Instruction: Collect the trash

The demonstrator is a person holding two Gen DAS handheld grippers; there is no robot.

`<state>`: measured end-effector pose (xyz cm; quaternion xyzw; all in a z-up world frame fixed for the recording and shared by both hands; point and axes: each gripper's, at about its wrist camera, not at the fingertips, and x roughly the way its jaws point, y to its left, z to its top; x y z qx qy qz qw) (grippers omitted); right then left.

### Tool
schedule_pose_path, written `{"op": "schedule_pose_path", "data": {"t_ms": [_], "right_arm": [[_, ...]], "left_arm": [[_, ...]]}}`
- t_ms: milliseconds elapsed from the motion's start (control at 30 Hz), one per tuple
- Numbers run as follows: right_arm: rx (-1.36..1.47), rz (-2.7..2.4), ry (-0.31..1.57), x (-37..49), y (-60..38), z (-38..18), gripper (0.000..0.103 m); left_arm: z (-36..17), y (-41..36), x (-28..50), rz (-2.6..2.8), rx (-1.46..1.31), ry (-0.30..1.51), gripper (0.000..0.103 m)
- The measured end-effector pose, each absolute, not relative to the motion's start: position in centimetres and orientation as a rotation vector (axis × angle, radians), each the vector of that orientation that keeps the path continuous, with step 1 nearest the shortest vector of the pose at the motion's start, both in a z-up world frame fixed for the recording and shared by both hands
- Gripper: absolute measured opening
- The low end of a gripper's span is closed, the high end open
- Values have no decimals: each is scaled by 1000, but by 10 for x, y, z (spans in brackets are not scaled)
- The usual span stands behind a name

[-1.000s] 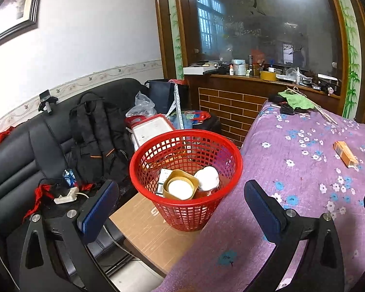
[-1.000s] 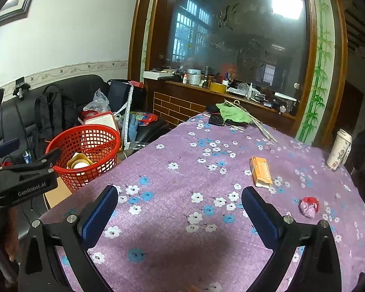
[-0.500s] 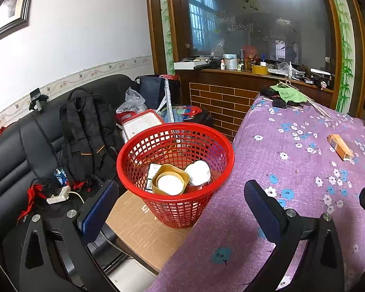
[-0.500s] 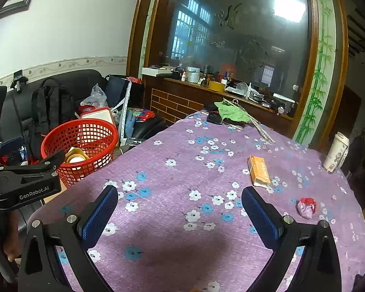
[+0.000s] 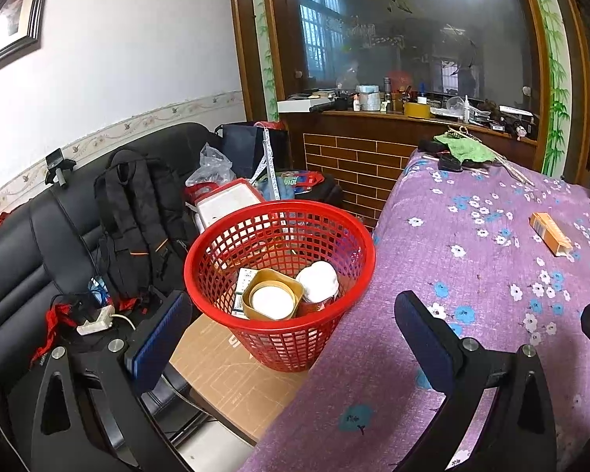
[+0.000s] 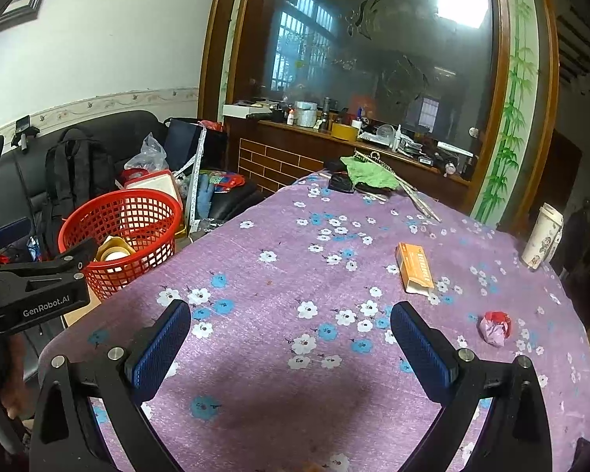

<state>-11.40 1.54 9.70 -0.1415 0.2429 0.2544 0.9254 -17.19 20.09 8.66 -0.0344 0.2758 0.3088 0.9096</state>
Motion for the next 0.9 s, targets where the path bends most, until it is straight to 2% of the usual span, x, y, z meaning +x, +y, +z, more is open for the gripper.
{"op": "schedule_pose_path", "data": {"t_ms": [900], "right_arm": [[-297,529,520,-112,17,90,103]], "left_arm": [[84,200,-172,625,-69,578,102]]}}
